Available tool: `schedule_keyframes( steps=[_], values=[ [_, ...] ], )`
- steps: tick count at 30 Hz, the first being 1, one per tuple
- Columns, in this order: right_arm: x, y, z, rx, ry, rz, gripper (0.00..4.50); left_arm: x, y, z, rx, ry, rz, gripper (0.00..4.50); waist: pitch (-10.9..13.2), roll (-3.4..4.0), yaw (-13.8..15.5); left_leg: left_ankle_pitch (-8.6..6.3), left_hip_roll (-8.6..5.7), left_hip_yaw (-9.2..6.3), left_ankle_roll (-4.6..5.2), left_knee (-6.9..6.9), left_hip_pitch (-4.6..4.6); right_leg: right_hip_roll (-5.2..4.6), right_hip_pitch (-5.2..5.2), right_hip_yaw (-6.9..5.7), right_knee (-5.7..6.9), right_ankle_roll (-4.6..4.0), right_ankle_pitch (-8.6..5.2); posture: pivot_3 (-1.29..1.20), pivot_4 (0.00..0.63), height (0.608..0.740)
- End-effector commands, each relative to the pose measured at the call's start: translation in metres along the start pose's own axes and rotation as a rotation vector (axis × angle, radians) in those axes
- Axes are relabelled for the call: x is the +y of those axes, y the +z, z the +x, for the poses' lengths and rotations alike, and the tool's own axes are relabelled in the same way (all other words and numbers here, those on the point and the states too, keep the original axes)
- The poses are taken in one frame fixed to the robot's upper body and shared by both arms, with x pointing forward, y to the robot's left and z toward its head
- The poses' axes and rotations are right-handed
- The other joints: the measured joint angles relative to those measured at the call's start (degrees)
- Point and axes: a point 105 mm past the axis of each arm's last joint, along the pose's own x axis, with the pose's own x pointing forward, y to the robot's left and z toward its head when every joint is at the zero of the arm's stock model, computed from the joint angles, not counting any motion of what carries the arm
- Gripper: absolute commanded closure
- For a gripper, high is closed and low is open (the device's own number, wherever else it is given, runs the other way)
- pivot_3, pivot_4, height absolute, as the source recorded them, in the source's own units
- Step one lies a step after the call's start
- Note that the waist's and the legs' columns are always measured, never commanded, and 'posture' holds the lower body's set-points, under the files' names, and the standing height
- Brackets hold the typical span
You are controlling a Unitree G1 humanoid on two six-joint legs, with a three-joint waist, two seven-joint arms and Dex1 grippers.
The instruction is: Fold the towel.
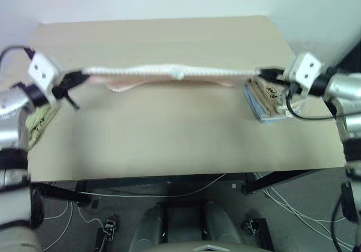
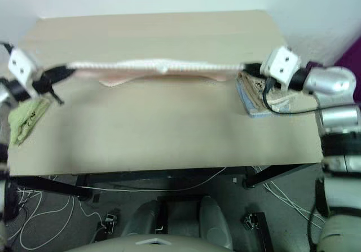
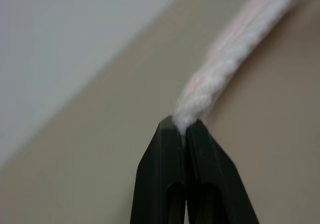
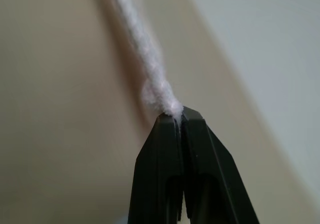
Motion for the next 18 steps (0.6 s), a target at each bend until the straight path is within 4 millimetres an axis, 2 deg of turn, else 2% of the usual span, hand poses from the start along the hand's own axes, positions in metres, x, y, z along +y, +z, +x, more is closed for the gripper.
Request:
schedule_keyframes(
  steps=[1, 6, 8, 11, 15, 18],
  values=[
    [0.013, 0.024, -0.017, -0.038, 0.065, 0.044, 4.47, -0.022, 0.018, -0.021, 0.015, -0.121, -0.036, 4.5, 0.0, 0.0, 0.1, 0.0, 0.0, -0.02, 0.0, 0.03, 0.03, 0.0, 0.03, 0.01, 0.0, 0.0, 0.0, 0.0, 0.15, 0.74],
    [0.059, 0.019, -0.028, 0.029, 0.243, 0.183, 4.47, -0.055, -0.01, -0.039, 0.177, -0.225, -0.163, 4.5, 0.0, 0.0, 1.4, -0.02, -0.01, -0.03, 0.03, 0.03, 0.31, -0.05, 0.33, -0.02, -0.17, -0.02, -0.01, 0.0, 0.15, 0.74],
    [0.073, 0.015, -0.033, 0.06, 0.296, 0.227, 4.47, -0.062, -0.021, -0.045, 0.248, -0.249, -0.189, 4.5, 0.0, 0.0, 1.7, -0.04, -0.01, 0.0, 0.05, -0.01, 0.38, -0.05, 0.39, -0.02, -0.21, -0.02, -0.01, 0.0, 0.15, 0.74],
    [0.09, 0.009, -0.04, 0.095, 0.363, 0.295, 4.47, -0.068, -0.026, -0.051, 0.28, -0.265, -0.21, 4.5, 0.0, -0.03, 1.8, -0.04, -0.01, 0.0, 0.06, -0.01, 0.42, -0.05, 0.47, -0.07, -0.26, -0.02, -0.01, 0.0, 0.15, 0.74],
    [0.096, 0.005, -0.043, 0.119, 0.393, 0.317, 4.47, -0.07, -0.028, -0.05, 0.292, -0.274, -0.208, 4.5, 0.0, -0.03, 1.8, -0.04, -0.01, -0.01, 0.06, -0.02, 0.48, -0.06, 0.55, -0.08, -0.31, -0.02, -0.01, 0.0, 0.15, 0.74],
    [0.087, 0.003, -0.038, 0.121, 0.362, 0.29, 4.47, -0.064, -0.029, -0.043, 0.287, -0.241, -0.188, 4.5, 0.0, -0.03, 1.8, -0.04, 0.0, 0.0, 0.06, -0.07, 0.55, -0.05, 0.6, -0.09, -0.35, -0.02, -0.01, 0.0, 0.15, 0.74]
  ],
)
